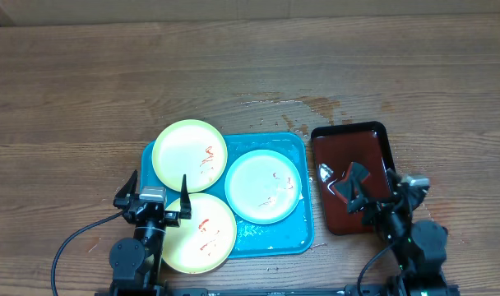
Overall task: Clean dirty plates on tray and stack at the side
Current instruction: 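Raise the right arm over the dark tray toward the sponge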
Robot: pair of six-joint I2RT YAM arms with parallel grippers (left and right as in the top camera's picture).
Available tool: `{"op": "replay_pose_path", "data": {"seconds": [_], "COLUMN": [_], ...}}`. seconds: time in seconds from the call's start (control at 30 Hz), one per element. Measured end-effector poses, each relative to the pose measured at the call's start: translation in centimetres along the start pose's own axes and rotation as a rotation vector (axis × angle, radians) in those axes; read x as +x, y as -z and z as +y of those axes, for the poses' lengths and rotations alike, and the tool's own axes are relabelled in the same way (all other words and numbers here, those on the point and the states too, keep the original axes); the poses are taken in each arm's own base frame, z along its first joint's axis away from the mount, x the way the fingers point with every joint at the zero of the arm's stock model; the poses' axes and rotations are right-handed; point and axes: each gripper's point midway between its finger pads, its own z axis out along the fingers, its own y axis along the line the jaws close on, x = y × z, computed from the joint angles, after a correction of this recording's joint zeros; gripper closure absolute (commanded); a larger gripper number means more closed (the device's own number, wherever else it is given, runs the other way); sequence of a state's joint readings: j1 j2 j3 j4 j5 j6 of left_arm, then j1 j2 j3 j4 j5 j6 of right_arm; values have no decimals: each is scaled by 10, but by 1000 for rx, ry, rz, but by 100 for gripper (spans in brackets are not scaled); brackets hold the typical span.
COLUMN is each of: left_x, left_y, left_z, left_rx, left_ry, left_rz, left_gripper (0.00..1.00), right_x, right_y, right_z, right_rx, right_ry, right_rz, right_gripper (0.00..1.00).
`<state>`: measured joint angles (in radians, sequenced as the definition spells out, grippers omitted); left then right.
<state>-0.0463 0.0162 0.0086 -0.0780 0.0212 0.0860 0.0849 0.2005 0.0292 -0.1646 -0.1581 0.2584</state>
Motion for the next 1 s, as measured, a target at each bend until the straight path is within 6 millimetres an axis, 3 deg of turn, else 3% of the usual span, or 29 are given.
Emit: {"op": "replay_pose_path", "data": {"seconds": [0.13,0.23,0.47,0.63,0.83,1.0], "left_x": [0,1,1,1,1,1], "left_y": [0,0,0,0,0,0], "left_z": [0,0,0,0,0,0], "left_rx": [0,0,0,-1,-1,-1], "left_ry": [0,0,0,0,0,0], "left_rz": [2,2,2,2,2,3], "left_gripper": [0,0,0,0,0,0], "right_x": [25,27,-47,-86,-106,-90], "right_y": [6,16,39,51,46,43], "right_z": [-6,-3,27,43,62,71], "right_rx": [61,94,102,135,152,175], "right_ry": [-41,-63,-60,-107,-227,-336], "right_rz": [207,324,374,451,644,895], "right_gripper": [0,0,0,0,0,0]}}
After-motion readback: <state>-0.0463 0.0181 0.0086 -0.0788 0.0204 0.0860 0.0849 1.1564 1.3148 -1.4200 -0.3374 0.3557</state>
